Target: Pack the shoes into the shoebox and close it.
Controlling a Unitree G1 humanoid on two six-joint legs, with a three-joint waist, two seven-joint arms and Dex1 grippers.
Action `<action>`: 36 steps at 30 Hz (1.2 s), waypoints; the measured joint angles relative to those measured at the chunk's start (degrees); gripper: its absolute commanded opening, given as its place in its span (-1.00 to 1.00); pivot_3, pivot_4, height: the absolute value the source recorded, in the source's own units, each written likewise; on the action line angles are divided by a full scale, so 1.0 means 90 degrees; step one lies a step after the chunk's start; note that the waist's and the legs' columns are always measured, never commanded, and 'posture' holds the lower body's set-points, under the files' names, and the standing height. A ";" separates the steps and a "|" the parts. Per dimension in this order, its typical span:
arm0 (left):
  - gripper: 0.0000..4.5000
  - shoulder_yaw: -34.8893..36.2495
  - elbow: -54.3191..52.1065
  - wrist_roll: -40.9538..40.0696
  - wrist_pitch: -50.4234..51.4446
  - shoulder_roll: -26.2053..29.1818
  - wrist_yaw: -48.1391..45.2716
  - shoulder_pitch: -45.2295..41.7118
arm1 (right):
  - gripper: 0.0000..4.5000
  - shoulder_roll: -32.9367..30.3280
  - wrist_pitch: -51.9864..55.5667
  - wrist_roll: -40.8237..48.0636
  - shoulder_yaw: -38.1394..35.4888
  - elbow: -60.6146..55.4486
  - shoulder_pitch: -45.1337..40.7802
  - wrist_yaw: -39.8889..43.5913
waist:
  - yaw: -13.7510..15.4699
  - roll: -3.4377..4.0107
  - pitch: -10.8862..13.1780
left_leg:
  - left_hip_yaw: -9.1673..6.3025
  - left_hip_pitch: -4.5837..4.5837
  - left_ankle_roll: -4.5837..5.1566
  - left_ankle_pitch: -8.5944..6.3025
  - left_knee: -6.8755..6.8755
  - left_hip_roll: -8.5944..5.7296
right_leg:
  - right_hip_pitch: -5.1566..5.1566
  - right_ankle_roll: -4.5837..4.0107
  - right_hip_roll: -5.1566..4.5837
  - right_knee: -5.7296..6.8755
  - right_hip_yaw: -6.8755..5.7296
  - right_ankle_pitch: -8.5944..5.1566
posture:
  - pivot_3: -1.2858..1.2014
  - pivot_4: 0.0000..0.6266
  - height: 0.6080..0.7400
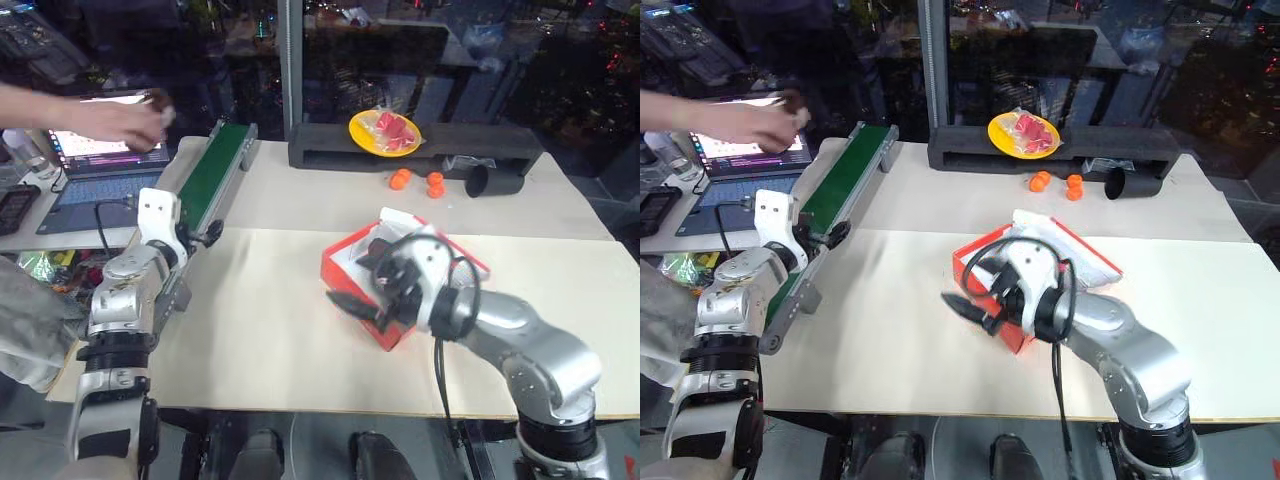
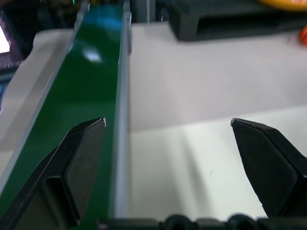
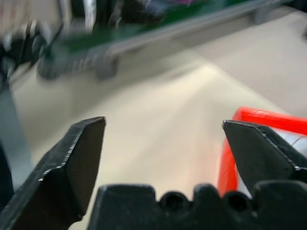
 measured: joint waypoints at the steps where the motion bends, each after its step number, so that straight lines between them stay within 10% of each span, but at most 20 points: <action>1: 1.00 -0.0003 0.0089 0.0060 -0.0056 0.0061 -0.0020 -0.0005 | 0.98 0.0005 -0.0190 -0.0101 0.0125 0.0088 0.0003 0.0026 | -0.0005 0.0000 0.0000 | 0.0000 0.0003 0.0000 0.0000 -0.0001 0.0000 | 0.0002 0.0000 0.0001 0.0000 0.0000 0.0000 | 0.03 -0.52 1.00; 36: 1.00 -0.0082 0.0816 0.0426 -0.0350 0.0298 0.0077 -0.0040 | 0.98 0.0416 -0.1274 -0.0653 0.0820 0.1047 0.0185 0.0043 | 0.0066 -0.0005 -0.0001 | 0.0000 -0.0013 -0.0001 -0.0001 0.0000 -0.0005 | -0.0002 0.0001 -0.0005 0.0001 -0.0001 0.0000 | 0.03 -0.52 1.00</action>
